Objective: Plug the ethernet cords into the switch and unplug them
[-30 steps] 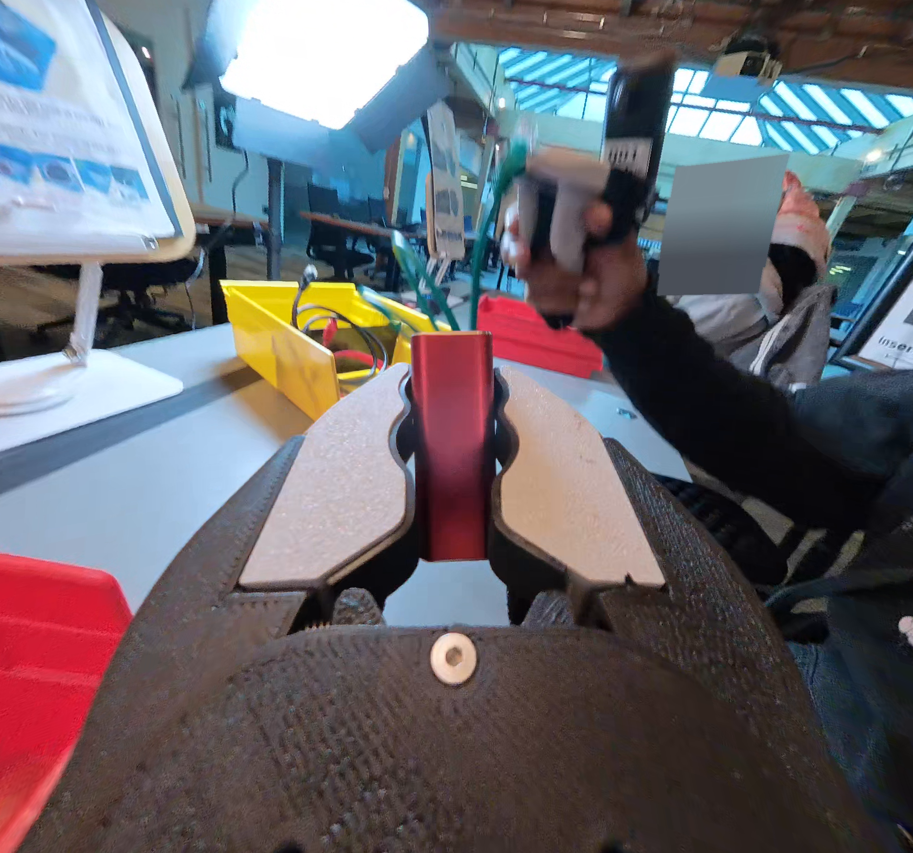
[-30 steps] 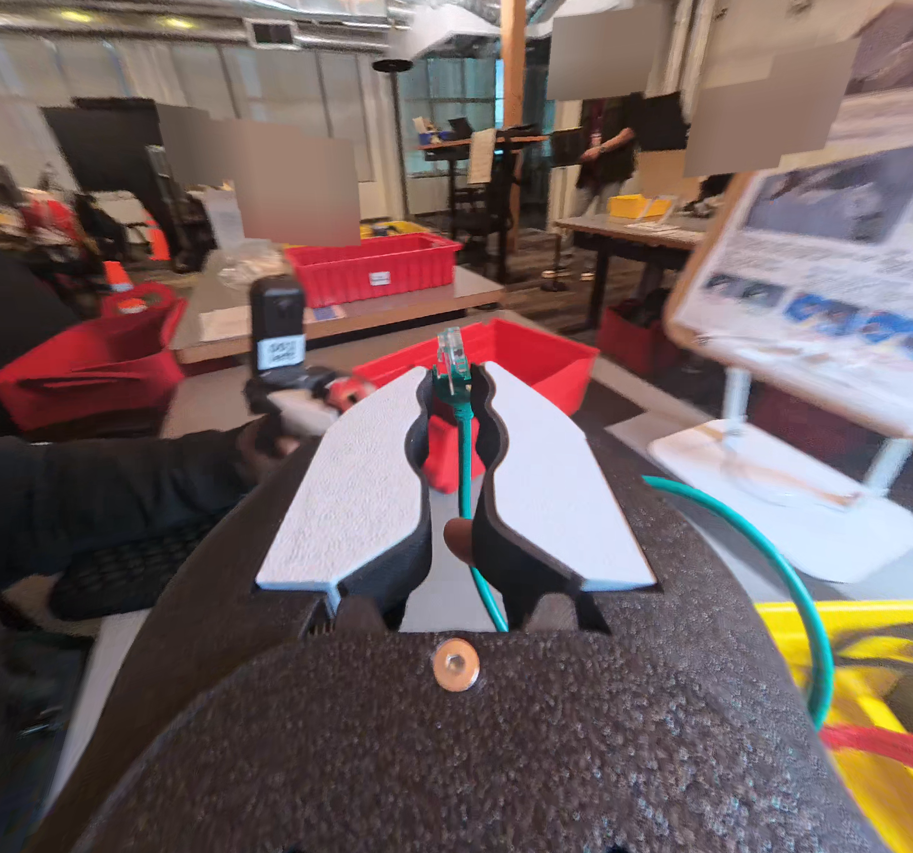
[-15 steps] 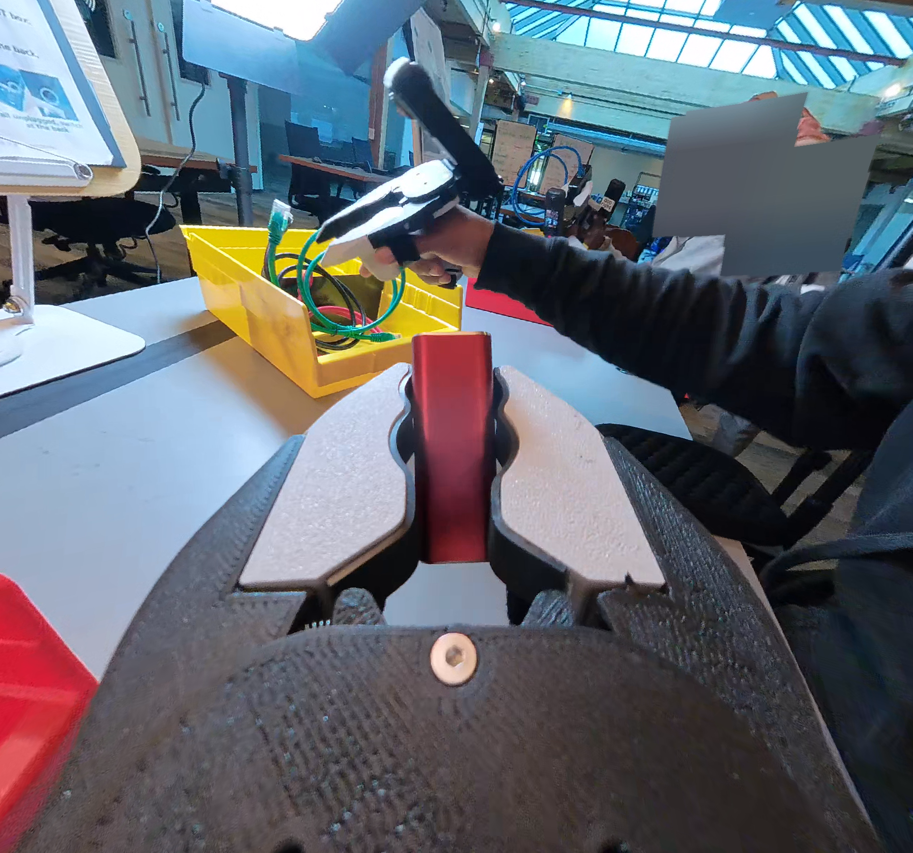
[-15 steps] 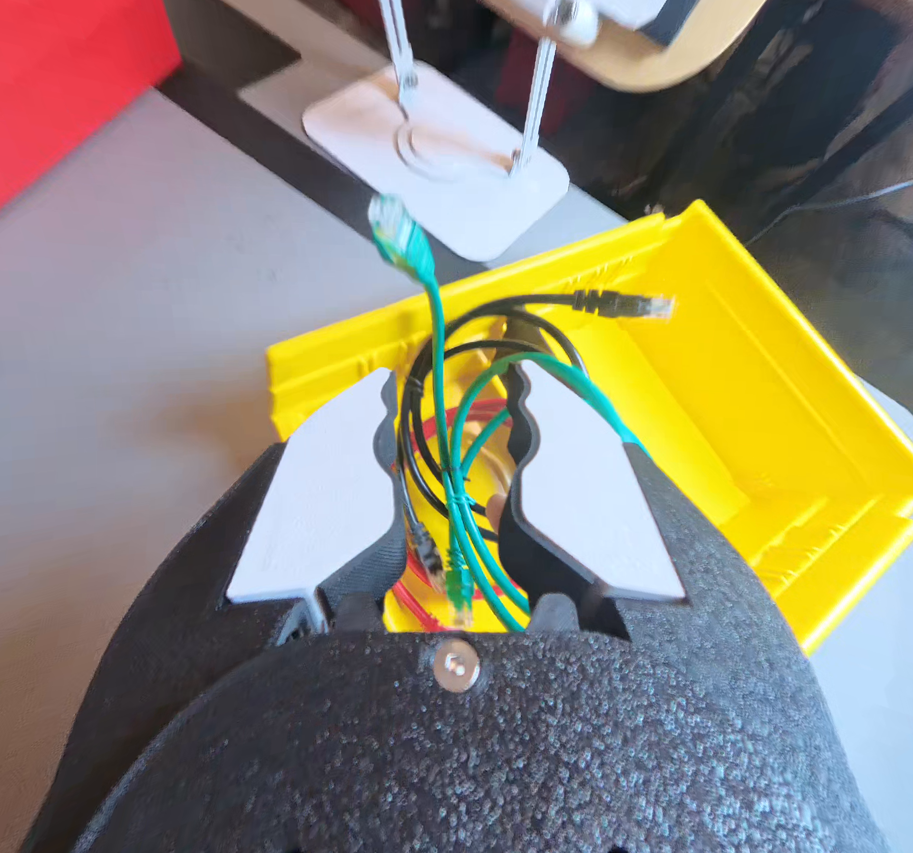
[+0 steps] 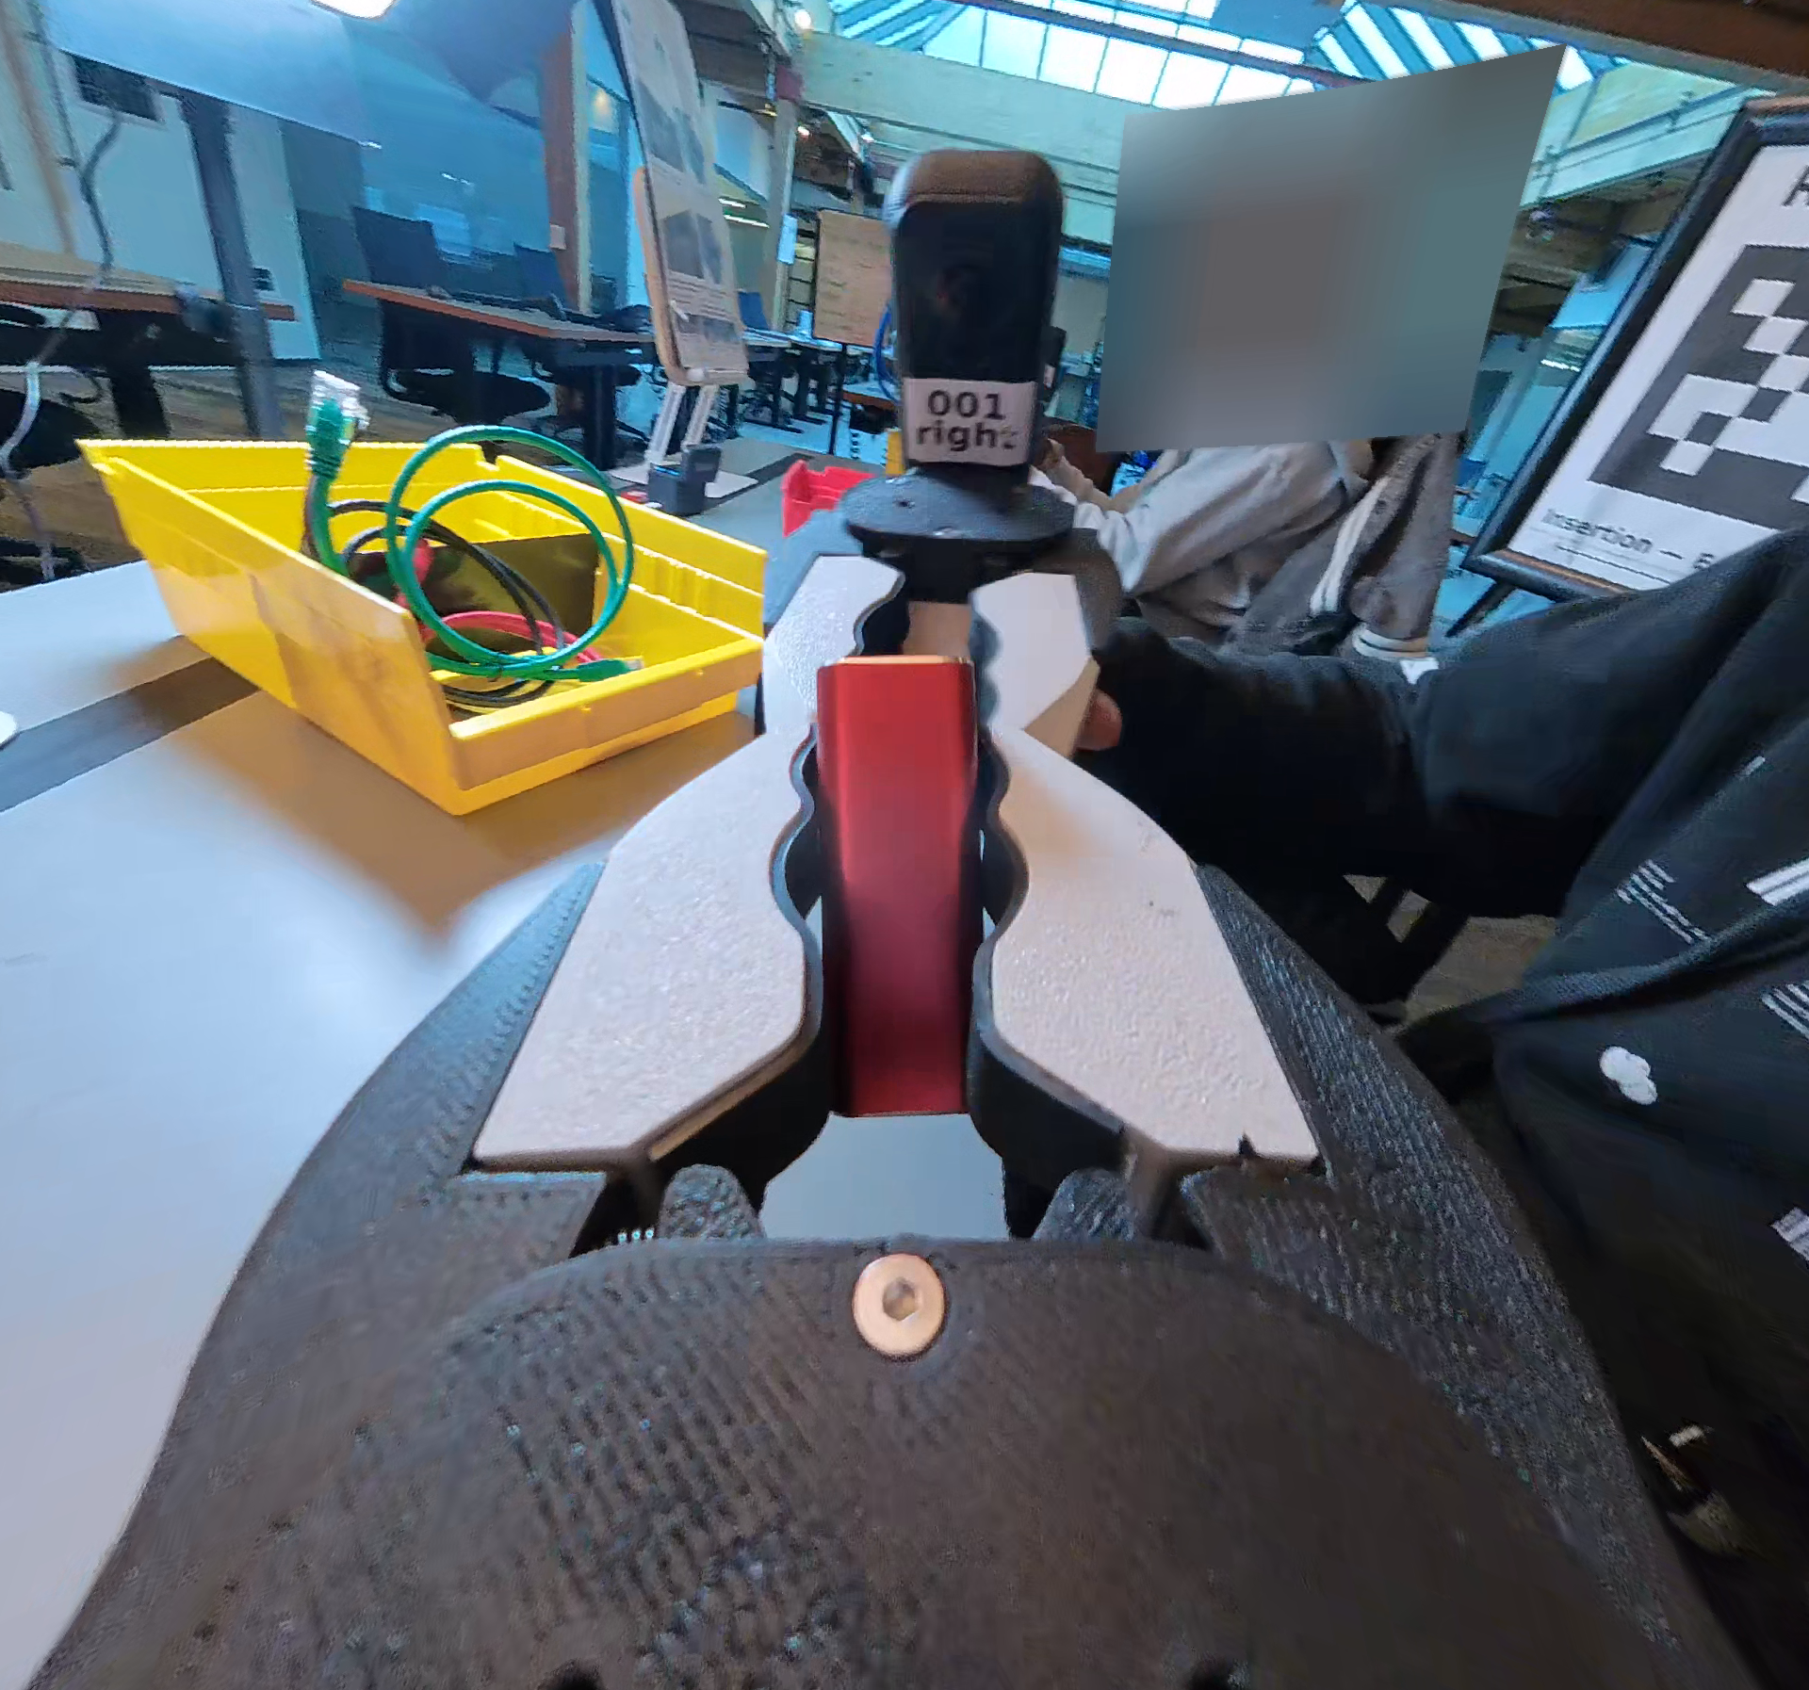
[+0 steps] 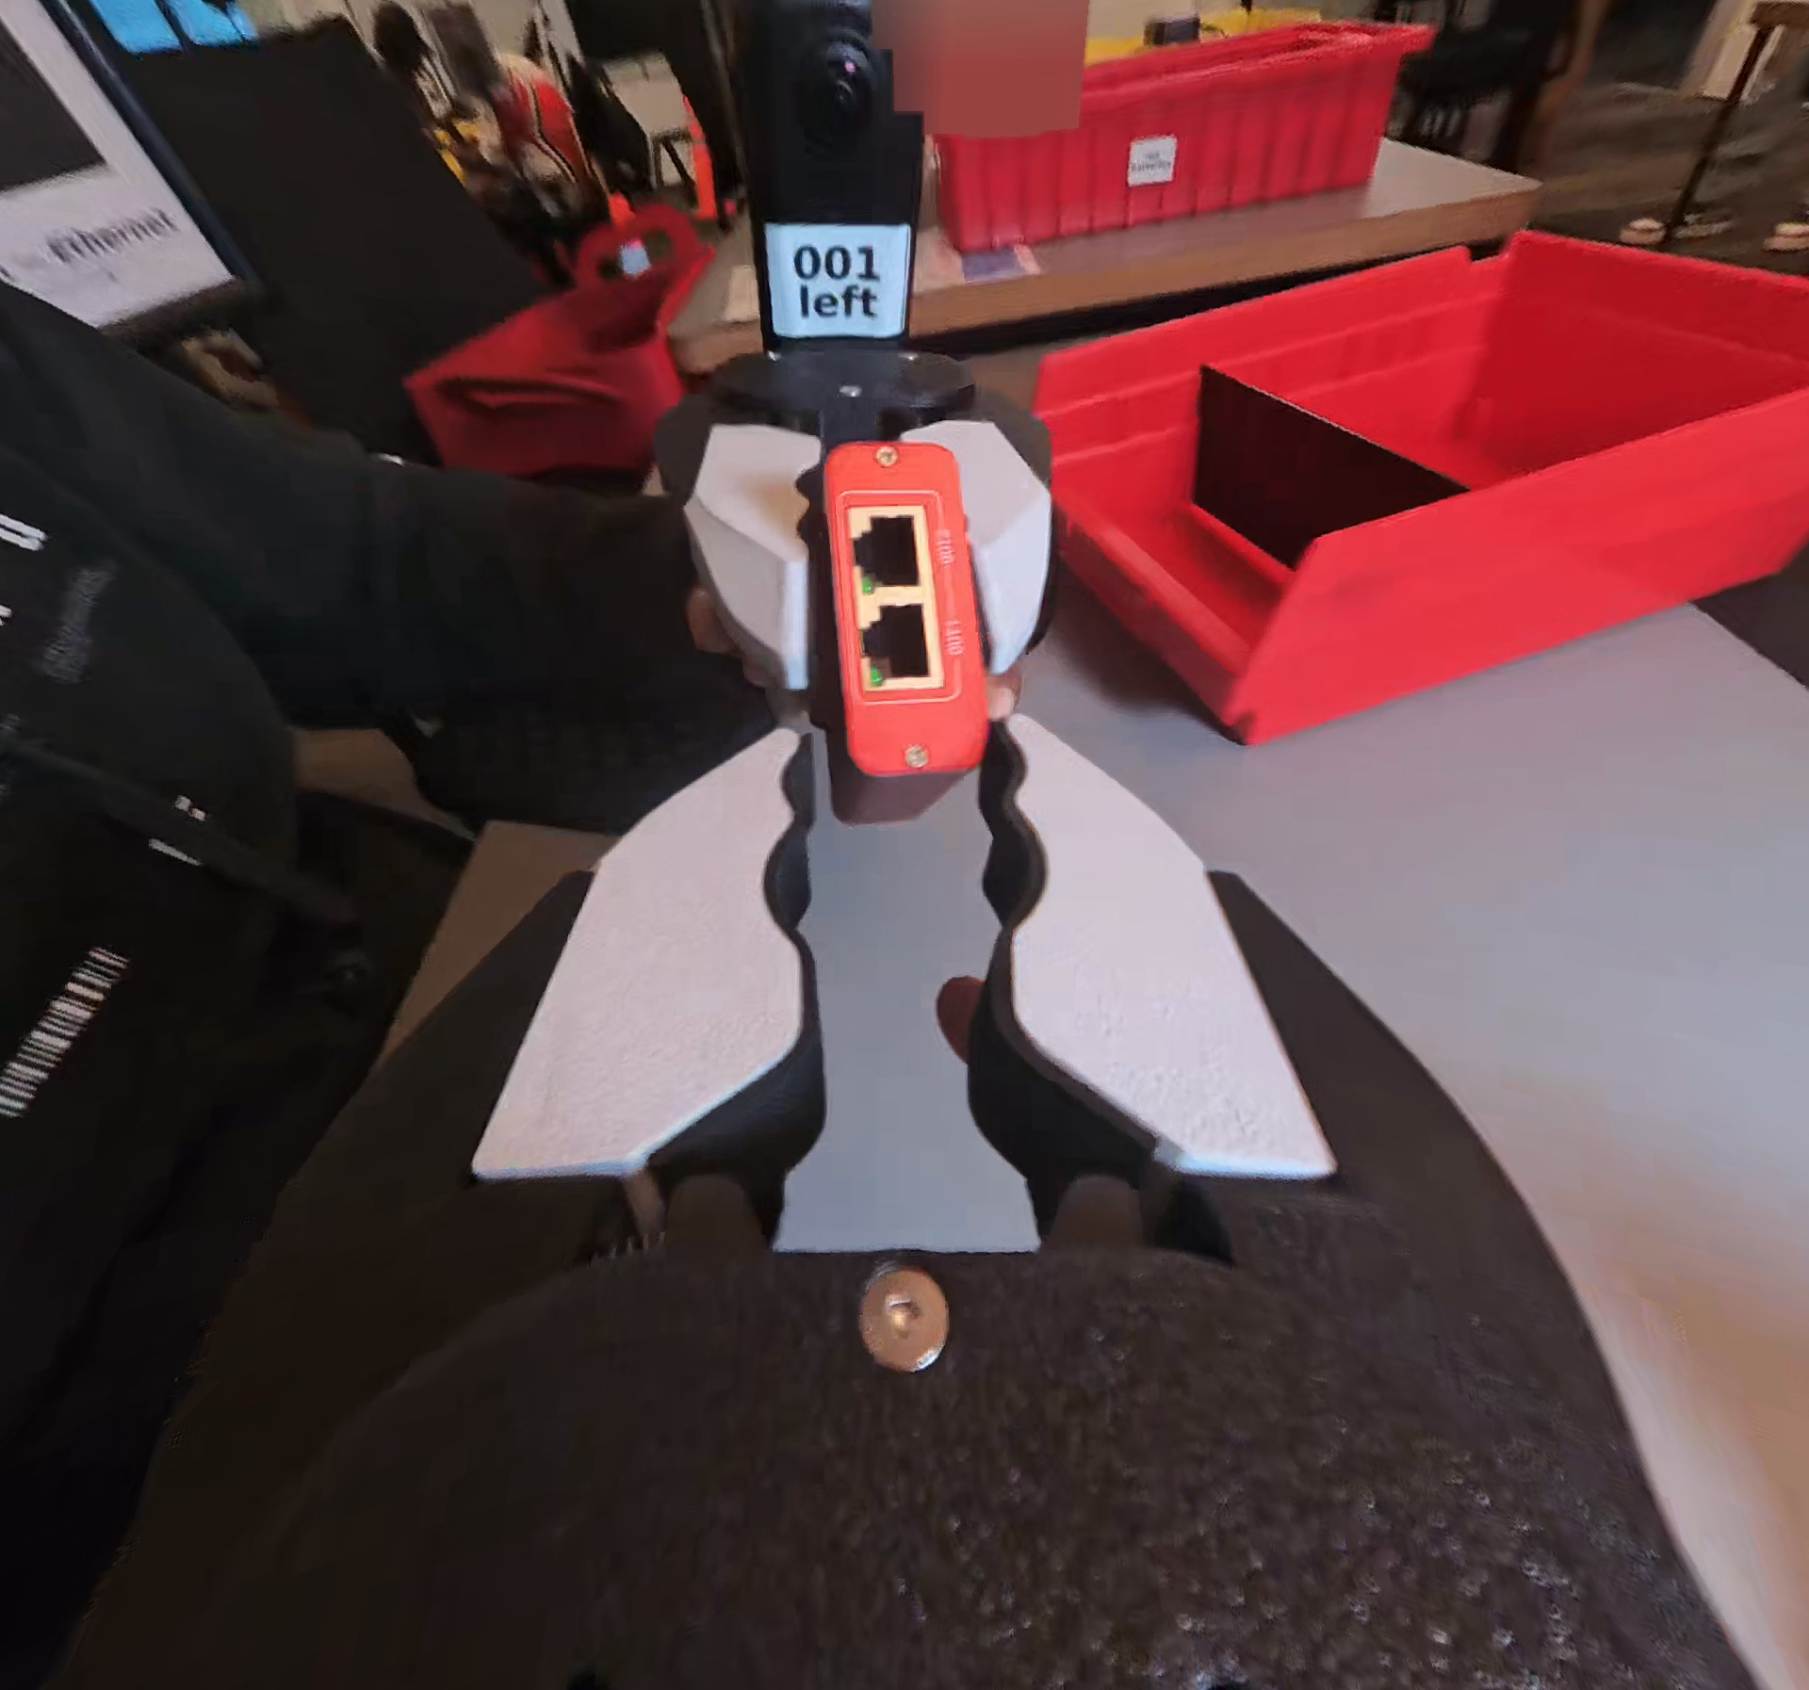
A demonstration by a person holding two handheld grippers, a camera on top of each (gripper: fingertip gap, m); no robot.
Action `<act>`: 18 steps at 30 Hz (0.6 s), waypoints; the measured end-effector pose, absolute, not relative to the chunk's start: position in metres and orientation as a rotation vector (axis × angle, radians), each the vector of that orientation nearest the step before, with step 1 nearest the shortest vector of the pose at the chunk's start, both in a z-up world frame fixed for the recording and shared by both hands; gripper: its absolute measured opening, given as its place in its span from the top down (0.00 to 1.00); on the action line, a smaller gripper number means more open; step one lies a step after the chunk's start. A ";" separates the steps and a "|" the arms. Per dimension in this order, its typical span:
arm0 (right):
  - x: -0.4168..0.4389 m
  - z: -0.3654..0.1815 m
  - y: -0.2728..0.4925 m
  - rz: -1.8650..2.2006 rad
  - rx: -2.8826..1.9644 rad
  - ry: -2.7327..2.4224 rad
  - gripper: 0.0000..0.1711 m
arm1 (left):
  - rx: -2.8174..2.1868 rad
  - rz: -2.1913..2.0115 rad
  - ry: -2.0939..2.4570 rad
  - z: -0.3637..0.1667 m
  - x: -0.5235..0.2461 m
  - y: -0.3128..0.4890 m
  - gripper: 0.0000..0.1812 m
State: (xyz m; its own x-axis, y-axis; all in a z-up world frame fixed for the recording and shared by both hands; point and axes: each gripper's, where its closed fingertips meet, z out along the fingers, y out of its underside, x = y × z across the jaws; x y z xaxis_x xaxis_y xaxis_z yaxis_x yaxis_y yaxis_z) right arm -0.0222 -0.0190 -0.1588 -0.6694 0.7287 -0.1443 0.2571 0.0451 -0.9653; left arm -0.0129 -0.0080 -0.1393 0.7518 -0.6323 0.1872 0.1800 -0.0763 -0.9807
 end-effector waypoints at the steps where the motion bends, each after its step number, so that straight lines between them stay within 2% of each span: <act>1: -0.022 -0.159 -0.020 1.702 -0.975 -1.938 0.85 | -1.503 -0.715 0.399 -0.139 -0.010 -0.010 0.84; 9: -0.003 -0.166 -0.006 1.797 -1.126 -2.062 0.86 | -1.698 -0.753 0.476 -0.169 -0.006 -0.009 0.85; 14: -0.011 -0.165 0.009 1.653 -1.121 -1.975 0.85 | -1.800 -0.913 0.279 -0.179 -0.009 0.001 0.85; 15: -0.011 -0.167 0.013 1.522 -1.078 -1.994 0.83 | -1.813 -0.969 0.239 -0.181 -0.010 0.001 0.85; 18: -0.007 -0.167 0.015 1.080 -0.883 -2.072 0.68 | -1.847 -1.096 0.101 -0.191 -0.016 0.004 0.85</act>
State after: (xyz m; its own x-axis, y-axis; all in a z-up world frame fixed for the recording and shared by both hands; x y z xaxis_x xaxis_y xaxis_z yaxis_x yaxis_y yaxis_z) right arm -0.0067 0.0147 -0.1671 -0.5748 0.7874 0.2229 0.2683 0.4386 -0.8577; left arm -0.0163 0.0039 -0.1915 0.5942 -0.4892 0.6385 0.3641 -0.5442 -0.7558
